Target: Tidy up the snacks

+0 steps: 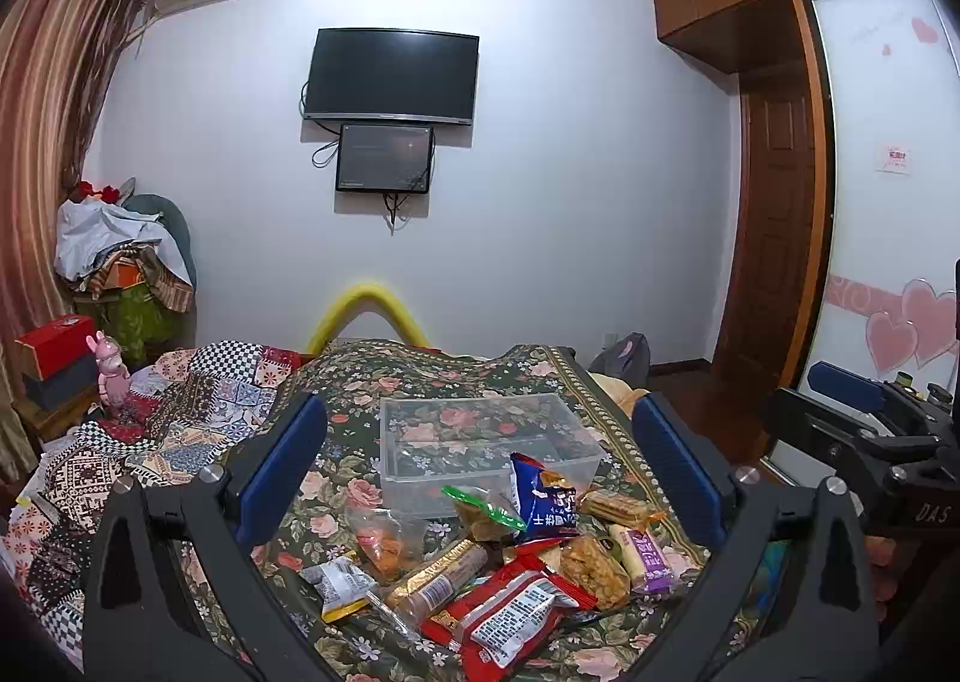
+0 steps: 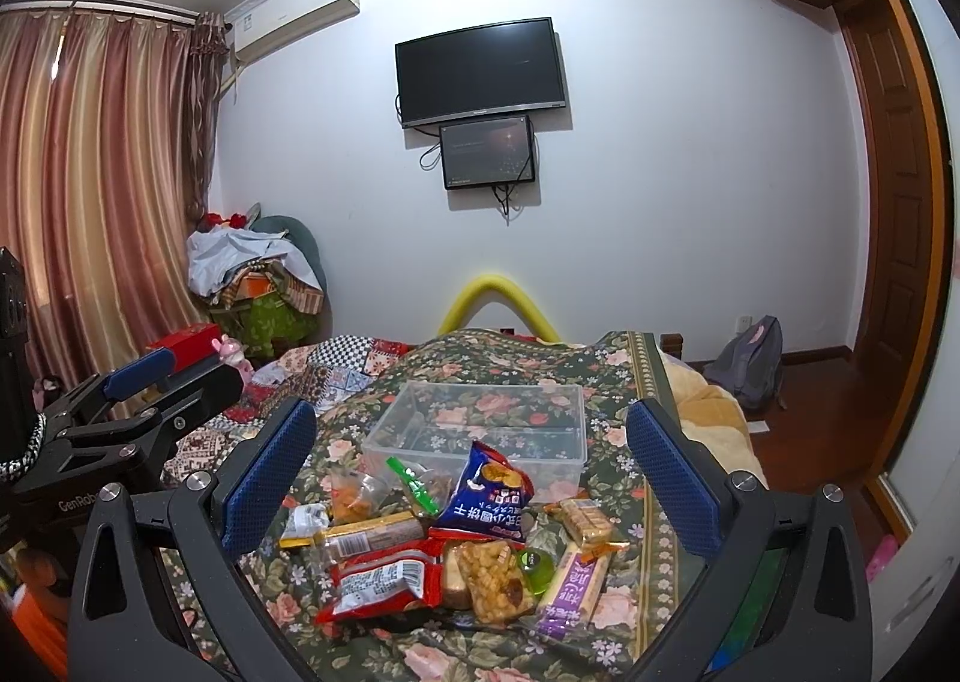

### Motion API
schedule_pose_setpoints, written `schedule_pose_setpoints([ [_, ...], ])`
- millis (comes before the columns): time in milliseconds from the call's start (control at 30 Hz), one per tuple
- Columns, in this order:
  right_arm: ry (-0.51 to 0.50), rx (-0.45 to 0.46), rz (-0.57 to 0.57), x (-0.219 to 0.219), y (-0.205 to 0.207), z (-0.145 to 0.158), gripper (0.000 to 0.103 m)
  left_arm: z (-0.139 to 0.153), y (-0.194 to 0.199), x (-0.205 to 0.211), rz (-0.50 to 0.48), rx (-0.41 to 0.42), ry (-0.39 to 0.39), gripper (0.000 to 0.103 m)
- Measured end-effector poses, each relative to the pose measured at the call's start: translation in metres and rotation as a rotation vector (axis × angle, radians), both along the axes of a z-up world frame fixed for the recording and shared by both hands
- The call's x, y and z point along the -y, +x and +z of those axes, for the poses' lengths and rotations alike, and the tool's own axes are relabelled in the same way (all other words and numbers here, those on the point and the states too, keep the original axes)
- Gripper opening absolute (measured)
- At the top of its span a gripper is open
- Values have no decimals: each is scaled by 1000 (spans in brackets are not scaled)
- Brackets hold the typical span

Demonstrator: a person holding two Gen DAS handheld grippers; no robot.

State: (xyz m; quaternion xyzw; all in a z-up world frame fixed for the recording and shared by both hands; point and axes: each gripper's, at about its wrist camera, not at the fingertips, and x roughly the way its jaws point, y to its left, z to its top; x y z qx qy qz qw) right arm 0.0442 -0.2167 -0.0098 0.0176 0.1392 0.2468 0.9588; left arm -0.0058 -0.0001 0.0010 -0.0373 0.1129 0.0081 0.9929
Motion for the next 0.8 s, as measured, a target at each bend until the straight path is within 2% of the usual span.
schedule_pose_setpoints([
  [800,6,4,-1,1,0,1,103,0,-2,4,-7,8,-3,103],
])
